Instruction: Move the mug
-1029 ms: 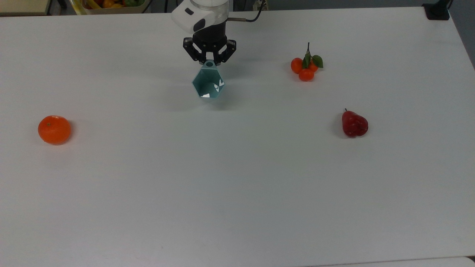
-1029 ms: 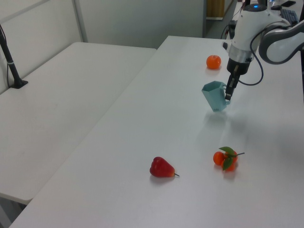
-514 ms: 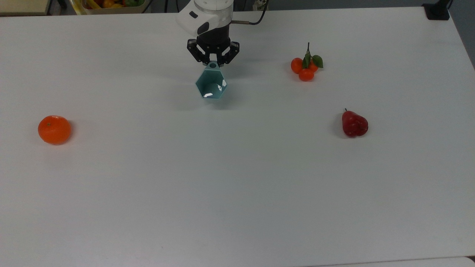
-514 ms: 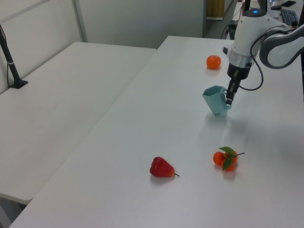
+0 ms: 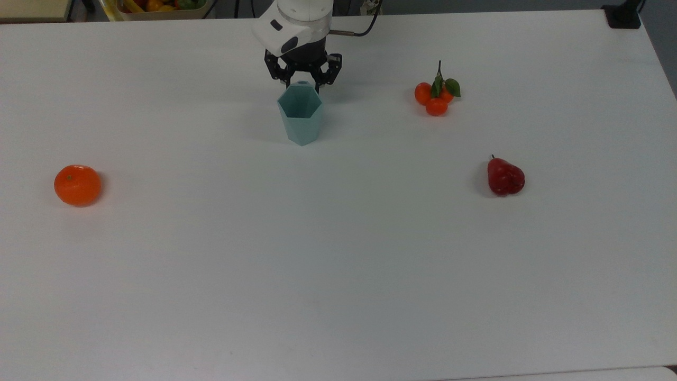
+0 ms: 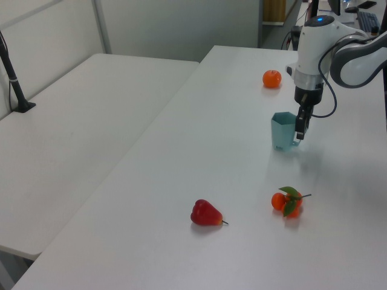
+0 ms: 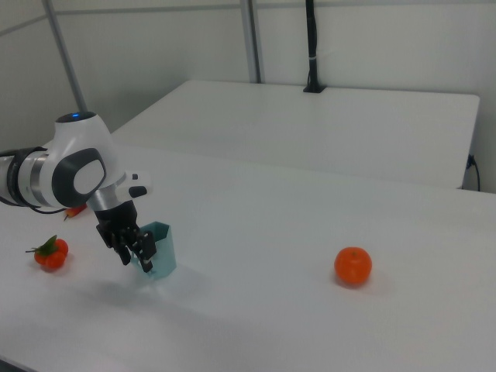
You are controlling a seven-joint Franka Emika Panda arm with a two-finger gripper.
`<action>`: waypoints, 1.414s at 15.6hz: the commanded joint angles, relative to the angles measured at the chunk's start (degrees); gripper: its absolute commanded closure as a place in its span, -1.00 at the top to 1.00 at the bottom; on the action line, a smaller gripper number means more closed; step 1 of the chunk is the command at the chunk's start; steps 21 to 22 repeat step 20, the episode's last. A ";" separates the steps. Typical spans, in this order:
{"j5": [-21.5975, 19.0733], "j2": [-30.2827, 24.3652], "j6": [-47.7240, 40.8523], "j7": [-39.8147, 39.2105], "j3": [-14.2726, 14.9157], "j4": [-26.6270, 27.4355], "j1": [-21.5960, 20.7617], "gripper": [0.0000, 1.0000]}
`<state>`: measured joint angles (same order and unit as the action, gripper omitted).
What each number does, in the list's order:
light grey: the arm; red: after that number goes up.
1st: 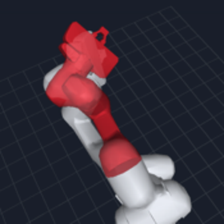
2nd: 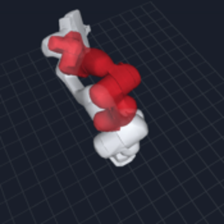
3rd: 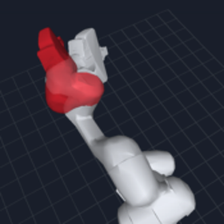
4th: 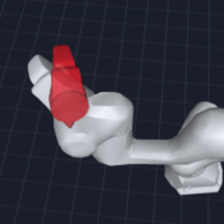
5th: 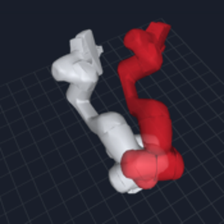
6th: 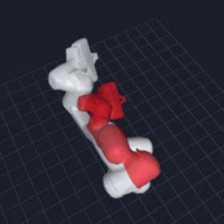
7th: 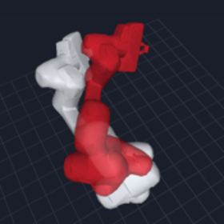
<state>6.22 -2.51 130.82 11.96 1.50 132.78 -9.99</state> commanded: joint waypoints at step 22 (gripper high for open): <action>-1.65 1.89 -36.60 -3.08 1.40 -38.64 -0.39 1.00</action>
